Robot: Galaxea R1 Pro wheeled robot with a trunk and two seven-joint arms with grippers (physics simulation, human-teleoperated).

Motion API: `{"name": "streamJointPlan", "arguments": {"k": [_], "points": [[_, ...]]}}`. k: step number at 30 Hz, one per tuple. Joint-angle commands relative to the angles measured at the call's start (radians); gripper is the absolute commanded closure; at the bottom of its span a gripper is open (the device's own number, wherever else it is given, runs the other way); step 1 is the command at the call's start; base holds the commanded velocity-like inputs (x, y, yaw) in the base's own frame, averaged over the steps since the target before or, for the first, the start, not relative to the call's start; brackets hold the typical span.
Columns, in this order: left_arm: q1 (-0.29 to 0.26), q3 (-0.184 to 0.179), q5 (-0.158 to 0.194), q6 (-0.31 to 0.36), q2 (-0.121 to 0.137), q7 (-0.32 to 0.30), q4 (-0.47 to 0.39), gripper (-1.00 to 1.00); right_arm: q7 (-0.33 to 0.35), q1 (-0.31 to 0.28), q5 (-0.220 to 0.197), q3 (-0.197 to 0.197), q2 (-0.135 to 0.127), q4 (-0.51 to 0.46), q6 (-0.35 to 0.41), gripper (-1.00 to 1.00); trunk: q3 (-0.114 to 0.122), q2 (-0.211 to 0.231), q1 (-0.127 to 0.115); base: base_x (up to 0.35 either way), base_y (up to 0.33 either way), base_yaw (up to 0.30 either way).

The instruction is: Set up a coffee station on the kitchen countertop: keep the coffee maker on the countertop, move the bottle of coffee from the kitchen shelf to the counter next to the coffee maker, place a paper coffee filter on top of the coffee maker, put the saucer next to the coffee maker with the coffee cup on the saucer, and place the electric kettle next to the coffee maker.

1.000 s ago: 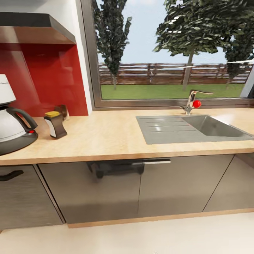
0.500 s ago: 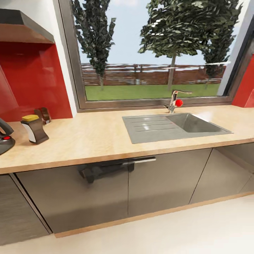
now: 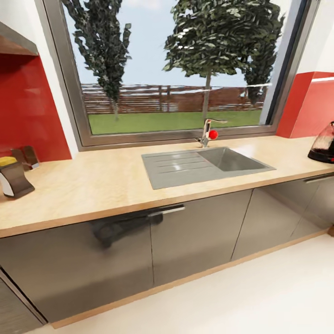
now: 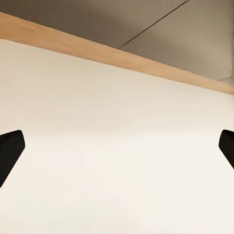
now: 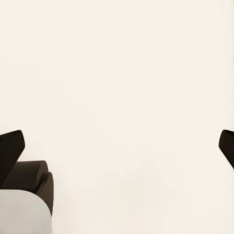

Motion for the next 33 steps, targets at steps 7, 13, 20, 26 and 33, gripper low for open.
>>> {"name": "streamJointPlan", "arguments": {"k": [7,13,20,26,33], "points": [[-0.001,-0.009,0.005,-0.007,0.0,-0.002,0.001,-1.0,0.0,0.0,-0.008,0.006,0.0,0.001,-0.003,-1.0,-0.001,0.0,0.0,0.091,-0.276,-0.044],[-0.001,-0.009,0.005,-0.007,0.0,-0.002,0.001,-1.0,0.0,0.0,-0.007,0.006,0.0,0.001,-0.003,-1.0,-0.001,0.0,0.0,0.121,-0.303,-0.19],[-0.001,-0.009,0.005,-0.007,0.0,-0.002,0.001,-1.0,0.0,0.0,-0.007,0.006,0.0,0.001,-0.003,-1.0,-0.001,0.0,0.0,0.142,-0.305,-0.246],[-0.001,-0.009,0.005,-0.007,0.0,-0.002,0.001,-1.0,0.0,0.0,-0.007,0.006,0.0,0.001,-0.003,-1.0,-0.001,0.0,0.0,0.171,-0.305,-0.247],[-0.001,-0.007,0.006,-0.006,0.001,0.0,0.001,-1.0,0.0,-0.001,-0.008,0.006,0.0,0.001,-0.003,-1.0,-0.001,0.0,0.0,0.211,-0.271,-0.085]]}}
